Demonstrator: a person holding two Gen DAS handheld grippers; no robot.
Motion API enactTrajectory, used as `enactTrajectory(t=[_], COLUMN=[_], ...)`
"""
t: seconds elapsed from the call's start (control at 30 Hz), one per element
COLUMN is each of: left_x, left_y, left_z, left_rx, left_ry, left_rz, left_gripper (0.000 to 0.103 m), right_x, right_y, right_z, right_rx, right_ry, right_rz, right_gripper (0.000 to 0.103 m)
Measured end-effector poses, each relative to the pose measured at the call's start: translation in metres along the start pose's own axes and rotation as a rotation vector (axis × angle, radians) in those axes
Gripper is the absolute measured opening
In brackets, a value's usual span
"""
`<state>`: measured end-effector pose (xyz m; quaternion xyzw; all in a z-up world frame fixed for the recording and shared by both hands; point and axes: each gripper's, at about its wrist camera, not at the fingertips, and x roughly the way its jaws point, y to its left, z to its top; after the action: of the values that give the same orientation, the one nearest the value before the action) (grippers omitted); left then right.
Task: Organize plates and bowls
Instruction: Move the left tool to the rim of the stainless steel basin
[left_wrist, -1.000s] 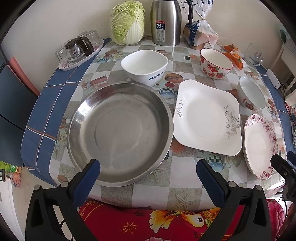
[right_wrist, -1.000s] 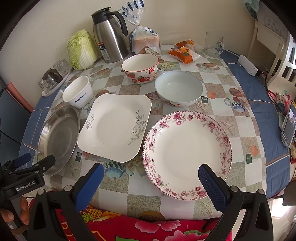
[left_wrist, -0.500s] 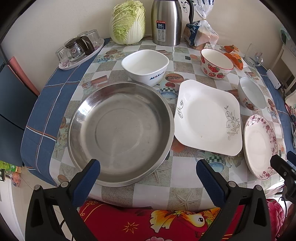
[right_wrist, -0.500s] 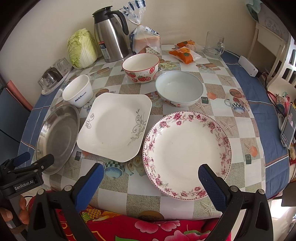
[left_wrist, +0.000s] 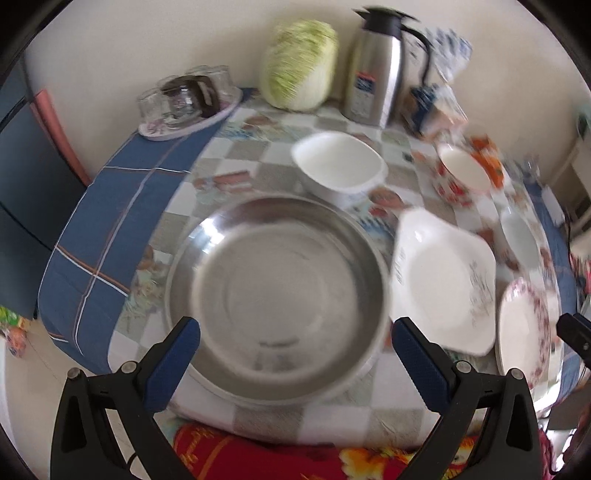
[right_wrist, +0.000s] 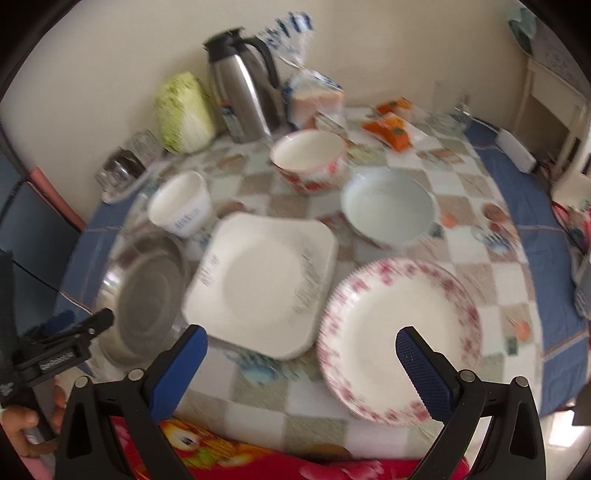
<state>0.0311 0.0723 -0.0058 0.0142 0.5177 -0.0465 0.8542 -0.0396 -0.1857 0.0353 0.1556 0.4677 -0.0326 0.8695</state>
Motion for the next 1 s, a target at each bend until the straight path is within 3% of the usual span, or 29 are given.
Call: enactTrajectory(t=[0.27, 0.53, 0.63, 0.77, 0.9, 1.0], left_x=[0.016, 0.039, 0.049, 0.060, 0.072, 0.079], left_y=[0.075, 0.110, 0.115, 0.119, 0.126, 0.129], left_z=[0.011, 0.009, 0.007, -0.001, -0.005, -0.007], left_rx=[-0.181, -0.208, -0.244, -0.276, -0.317, -0.334], left_ry=[-0.101, -0.098, -0.062, -0.058, -0.041, -0.022], left_rz=[0.022, -0.007, -0.012, 0.029, 0.005, -0.001], left_gripper=[0.103, 0.103, 0.103, 0.103, 0.103, 0.103], right_x=[0.037, 0.070, 0.085, 0.109, 0.127, 0.140], right_y=[0.043, 0.079, 0.088, 0.096, 0.096, 0.097], right_z=[0.024, 0.036, 0.035, 0.030, 0.032, 0.032], right_rx=[0.007, -0.023, 0.005, -0.019, -0.048, -0.066], right_ry=[-0.018, 0.006, 0.019, 0.051, 0.059, 0.077], right_rz=[0.159, 0.238, 0.271, 0.247, 0.246, 0.243], right_gripper=[0.103, 0.103, 0.103, 0.103, 0.101, 0.093])
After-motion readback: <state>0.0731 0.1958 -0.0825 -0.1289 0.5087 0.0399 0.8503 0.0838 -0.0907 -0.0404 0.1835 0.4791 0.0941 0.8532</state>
